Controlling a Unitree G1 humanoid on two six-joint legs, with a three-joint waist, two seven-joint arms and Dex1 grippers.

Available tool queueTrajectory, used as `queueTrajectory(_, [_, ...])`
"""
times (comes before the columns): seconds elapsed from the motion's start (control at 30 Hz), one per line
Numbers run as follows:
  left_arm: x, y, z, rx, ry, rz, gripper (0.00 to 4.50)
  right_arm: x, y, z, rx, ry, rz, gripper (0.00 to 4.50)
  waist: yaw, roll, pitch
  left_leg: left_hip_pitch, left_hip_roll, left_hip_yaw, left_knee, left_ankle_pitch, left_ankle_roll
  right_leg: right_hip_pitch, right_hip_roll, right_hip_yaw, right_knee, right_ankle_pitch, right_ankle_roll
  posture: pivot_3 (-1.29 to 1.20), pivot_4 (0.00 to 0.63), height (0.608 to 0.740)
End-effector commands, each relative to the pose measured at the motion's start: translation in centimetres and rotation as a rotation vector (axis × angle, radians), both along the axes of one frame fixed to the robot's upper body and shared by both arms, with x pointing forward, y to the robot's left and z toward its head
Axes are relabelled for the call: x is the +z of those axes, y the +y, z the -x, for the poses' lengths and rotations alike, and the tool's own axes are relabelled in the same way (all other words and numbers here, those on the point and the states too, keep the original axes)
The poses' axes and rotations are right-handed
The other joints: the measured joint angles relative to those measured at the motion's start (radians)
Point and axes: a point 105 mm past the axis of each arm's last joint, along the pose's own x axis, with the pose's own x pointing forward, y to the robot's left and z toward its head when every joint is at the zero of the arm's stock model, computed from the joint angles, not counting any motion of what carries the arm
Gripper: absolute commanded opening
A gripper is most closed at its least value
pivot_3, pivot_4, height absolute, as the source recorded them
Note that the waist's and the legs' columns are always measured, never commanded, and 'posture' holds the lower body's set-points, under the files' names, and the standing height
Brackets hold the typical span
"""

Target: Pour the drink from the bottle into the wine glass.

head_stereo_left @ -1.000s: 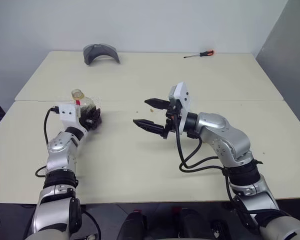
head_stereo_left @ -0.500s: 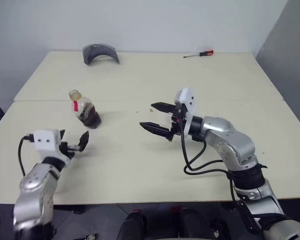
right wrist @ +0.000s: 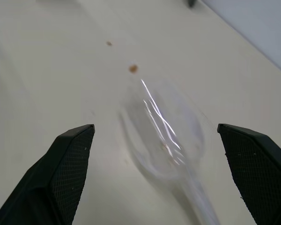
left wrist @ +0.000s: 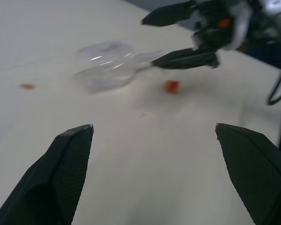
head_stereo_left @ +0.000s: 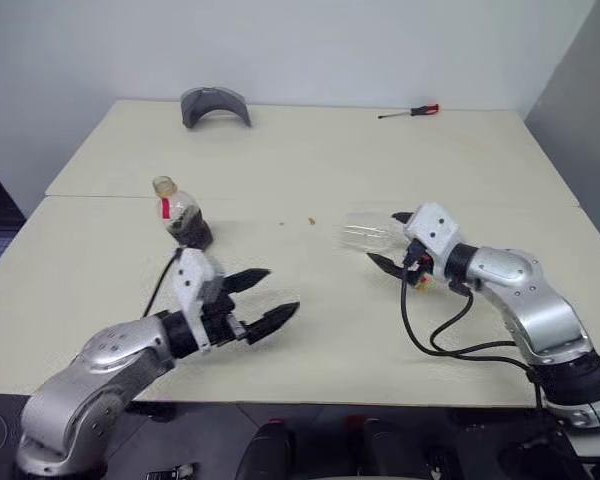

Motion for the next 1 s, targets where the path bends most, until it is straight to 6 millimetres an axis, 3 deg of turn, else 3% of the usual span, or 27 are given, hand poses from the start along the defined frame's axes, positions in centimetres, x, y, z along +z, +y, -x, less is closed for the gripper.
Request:
queueTrajectory(0.03, [-0.5,-1.6,0.4,-0.128,-0.008,-0.021,4.48,0.7,-2.1,0.5,-0.044,-0.118,0.117,4.5,-0.005,0.0,0.0,0.0,0.0,0.0,0.0,0.0,0.0,0.0,0.0,0.0,0.0,0.0,0.0,0.0,0.15,0.74])
queueTrajectory(0.27, [-0.9,-1.6,-1.8,-0.202,-0.058,-0.05,4.48,0.1,-3.9,-0.3,-0.142,-0.197,0.252,4.5,-0.012,0.0,0.0,0.001,0.001,-0.001,0.0,0.0,0.0,0.0,0.002,0.0,0.001,0.0,0.0,0.0,0.15,0.74])
queueTrajectory(0.43, [-1.4,-1.6,-4.1,-0.098,-0.115,-0.031,4.48,-1.0,-4.2,-1.1,-0.164,-0.211,0.308,4.5,-0.011,0.0,0.0,-0.001,0.0,0.0,0.001,0.0,0.0,0.0,0.001,0.0,0.0,0.0,0.0,0.0,0.15,0.74])
queueTrajectory(0.57, [-1.8,-2.3,-4.0,-0.078,-0.129,-0.023,4.48,-1.1,-5.2,-1.3,-0.172,-0.216,0.332,4.5,-0.011,0.0,0.0,-0.001,0.0,-0.001,0.001,0.0,0.0,0.0,0.001,0.0,0.0,0.0,0.0,0.0,0.15,0.74])
queueTrajectory(0.8, [-2.7,-3.4,-3.1,-0.128,-0.122,-0.026,4.48,-1.5,-4.1,-3.2,-0.158,-0.232,0.342,4.5,-0.015,0.0,0.0,0.0,0.0,-0.001,0.001,0.0,0.0,0.0,0.001,0.0,0.001,0.0,0.0,0.0,0.15,0.74])
queueTrajectory(1.0, [-2.4,-3.4,-3.5,-0.114,-0.122,-0.017,4.48,-1.2,-3.3,-4.3,-0.116,-0.261,0.373,4.5,-0.014,0.0,0.0,0.0,0.0,0.0,0.002,0.0,0.0,0.0,0.001,0.0,0.001,0.0,0.0,0.0,0.15,0.74])
